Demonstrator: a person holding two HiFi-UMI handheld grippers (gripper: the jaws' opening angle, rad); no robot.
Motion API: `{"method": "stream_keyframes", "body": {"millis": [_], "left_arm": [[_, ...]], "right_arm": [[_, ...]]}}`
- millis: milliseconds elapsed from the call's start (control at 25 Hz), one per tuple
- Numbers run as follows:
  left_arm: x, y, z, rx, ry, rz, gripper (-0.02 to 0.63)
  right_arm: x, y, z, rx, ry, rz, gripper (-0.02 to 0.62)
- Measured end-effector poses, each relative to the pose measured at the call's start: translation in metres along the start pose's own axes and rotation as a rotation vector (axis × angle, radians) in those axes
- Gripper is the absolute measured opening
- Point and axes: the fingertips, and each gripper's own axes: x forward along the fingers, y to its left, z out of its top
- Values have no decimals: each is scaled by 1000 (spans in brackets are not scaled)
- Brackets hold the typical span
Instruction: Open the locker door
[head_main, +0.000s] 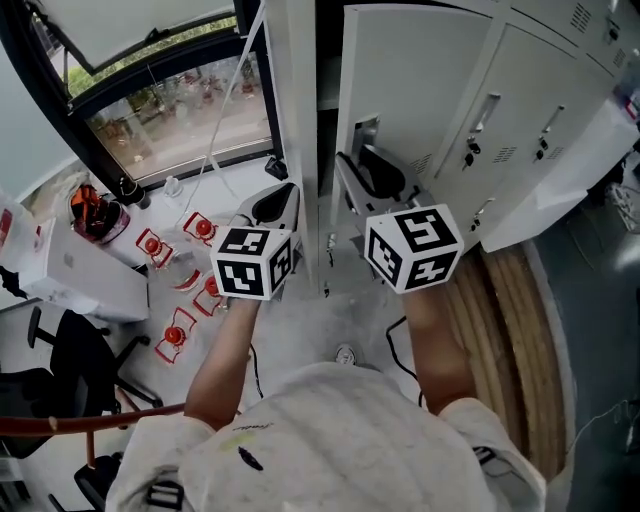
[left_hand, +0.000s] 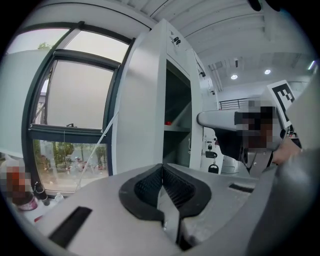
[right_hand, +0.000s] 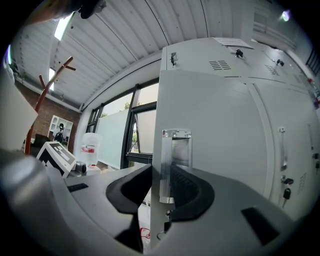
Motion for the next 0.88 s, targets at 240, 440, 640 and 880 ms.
{"method": "stream_keyframes", "body": {"millis": [240,440,640,880], "left_arm": [[-1,-22,-1,8,-1,-62,8],[-4,-36,-4,12,2,-102,8],[-8,-47,-7,12,10,-142,8],[-9,-55,-14,16,23,-181,8]], "right_arm": [[-23,-1,1,2,-3,-29,109],[-39,-3,0,20,-4,-46,110],[-52,-5,1,38,-19,-61,112],[-66,-9,0,62,-42,-84,117]]}}
